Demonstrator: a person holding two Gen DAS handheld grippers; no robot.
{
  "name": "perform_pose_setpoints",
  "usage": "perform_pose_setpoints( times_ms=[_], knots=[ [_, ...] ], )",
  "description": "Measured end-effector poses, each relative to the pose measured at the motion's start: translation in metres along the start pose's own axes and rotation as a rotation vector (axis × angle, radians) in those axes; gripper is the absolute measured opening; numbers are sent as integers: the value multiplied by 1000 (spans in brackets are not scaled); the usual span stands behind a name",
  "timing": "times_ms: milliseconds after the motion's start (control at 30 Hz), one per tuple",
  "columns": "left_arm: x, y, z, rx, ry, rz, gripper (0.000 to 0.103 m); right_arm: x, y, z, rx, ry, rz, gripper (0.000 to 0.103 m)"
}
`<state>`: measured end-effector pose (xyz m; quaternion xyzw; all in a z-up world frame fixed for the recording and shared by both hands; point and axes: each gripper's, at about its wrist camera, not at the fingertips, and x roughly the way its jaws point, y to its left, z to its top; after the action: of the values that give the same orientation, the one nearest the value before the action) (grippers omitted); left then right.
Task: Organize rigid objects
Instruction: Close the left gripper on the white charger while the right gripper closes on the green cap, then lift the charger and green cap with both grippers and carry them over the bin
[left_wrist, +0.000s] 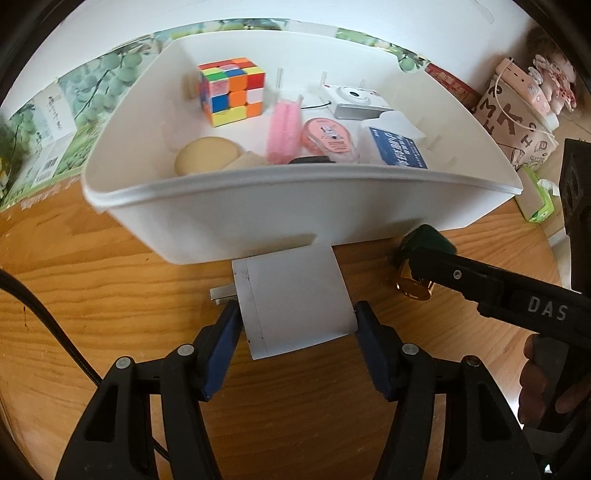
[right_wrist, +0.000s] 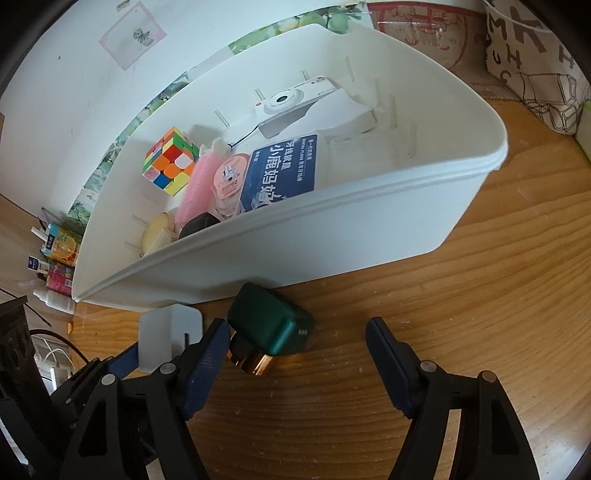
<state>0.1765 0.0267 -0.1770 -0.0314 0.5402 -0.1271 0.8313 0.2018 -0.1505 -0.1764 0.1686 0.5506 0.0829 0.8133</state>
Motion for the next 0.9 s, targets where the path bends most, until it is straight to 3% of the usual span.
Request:
perform_pose_setpoints(
  times_ms=[167, 333, 667, 900],
  knots=[
    [-6, 6, -6, -17, 2, -9, 65, 0, 11, 0, -41, -9, -21, 68],
    [-16, 16, -10, -64, -20, -25, 64, -2, 20, -1, -87, -13, -6, 52],
    [-30, 28, -10, -114, -56, -35, 63, -4, 23, -5, -78, 20, -3, 51],
    [-39, 34, -18, -131, -69, -42, 63, -8, 28, -20, -60, 46, 73, 51]
  ],
)
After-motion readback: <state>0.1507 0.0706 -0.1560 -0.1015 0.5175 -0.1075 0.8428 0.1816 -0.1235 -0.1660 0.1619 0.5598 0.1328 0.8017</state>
